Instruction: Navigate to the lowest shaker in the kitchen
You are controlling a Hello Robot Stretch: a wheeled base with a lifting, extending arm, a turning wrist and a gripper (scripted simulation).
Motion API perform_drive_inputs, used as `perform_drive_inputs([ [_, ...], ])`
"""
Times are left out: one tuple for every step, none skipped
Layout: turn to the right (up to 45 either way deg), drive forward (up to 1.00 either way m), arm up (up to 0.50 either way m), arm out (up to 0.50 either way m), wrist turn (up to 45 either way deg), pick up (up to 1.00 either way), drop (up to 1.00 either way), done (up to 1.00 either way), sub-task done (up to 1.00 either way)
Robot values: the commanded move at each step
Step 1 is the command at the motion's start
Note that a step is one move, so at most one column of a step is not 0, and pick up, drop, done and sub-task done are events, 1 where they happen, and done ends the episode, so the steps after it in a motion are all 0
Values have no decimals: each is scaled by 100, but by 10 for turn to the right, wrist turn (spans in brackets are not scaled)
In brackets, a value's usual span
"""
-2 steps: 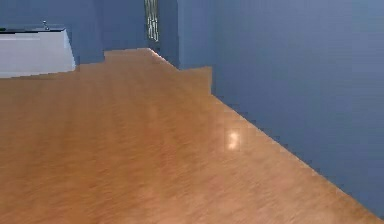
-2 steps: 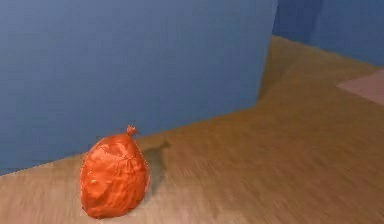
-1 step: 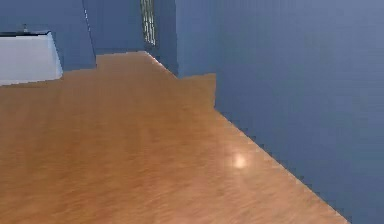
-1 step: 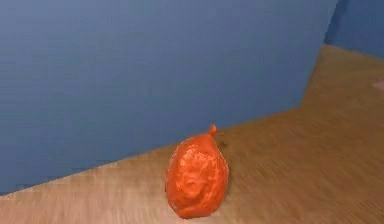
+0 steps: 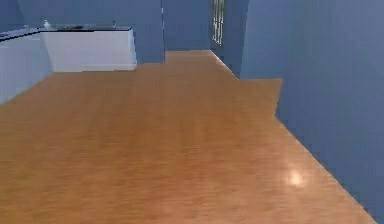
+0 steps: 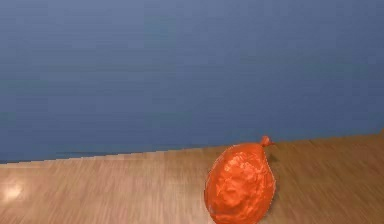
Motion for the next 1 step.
perform_drive_inputs([
  [0, 5, 0, 0, 0, 0, 0, 0, 0],
])
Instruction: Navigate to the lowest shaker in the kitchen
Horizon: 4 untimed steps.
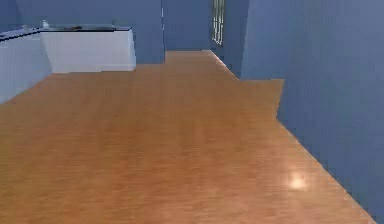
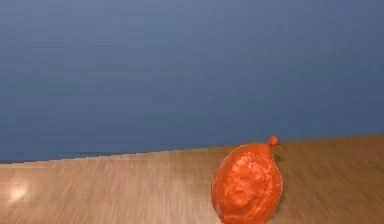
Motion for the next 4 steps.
perform_drive_inputs([
  [-270, 0, 0, 0, 0, 0, 0, 0, 0],
  [0, 100, 0, 0, 0, 0, 0, 0, 0],
  [0, 100, 0, 0, 0, 0, 0, 0, 0],
  [0, 100, 0, 0, 0, 0, 0, 0, 0],
])
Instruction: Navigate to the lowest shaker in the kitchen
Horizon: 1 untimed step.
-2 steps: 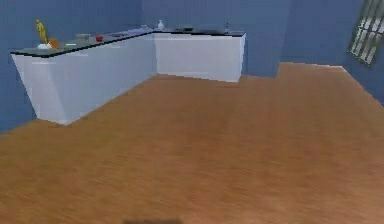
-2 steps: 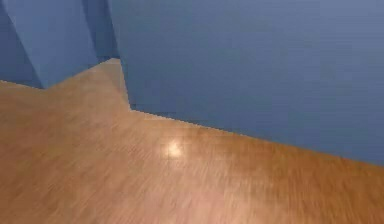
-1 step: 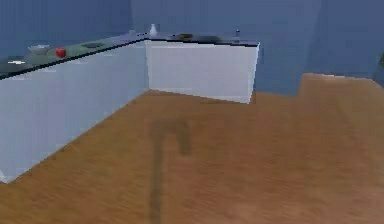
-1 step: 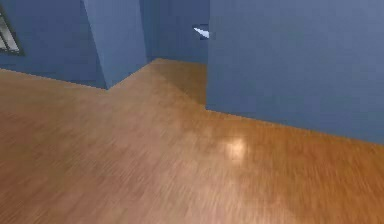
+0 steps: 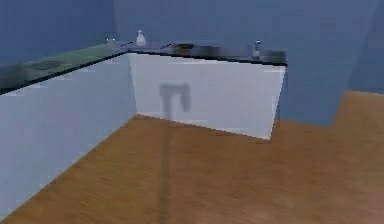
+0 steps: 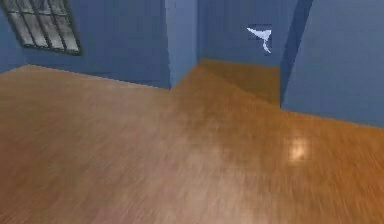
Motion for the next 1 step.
perform_drive_inputs([
  [0, 100, 0, 0, 0, 0, 0, 0, 0],
])
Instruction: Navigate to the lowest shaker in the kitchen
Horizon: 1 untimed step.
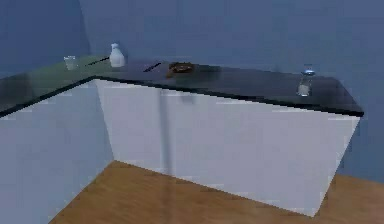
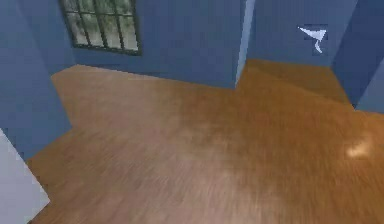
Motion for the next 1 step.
perform_drive_inputs([
  [-30, 0, 0, 0, 0, 0, 0, 0, 0],
])
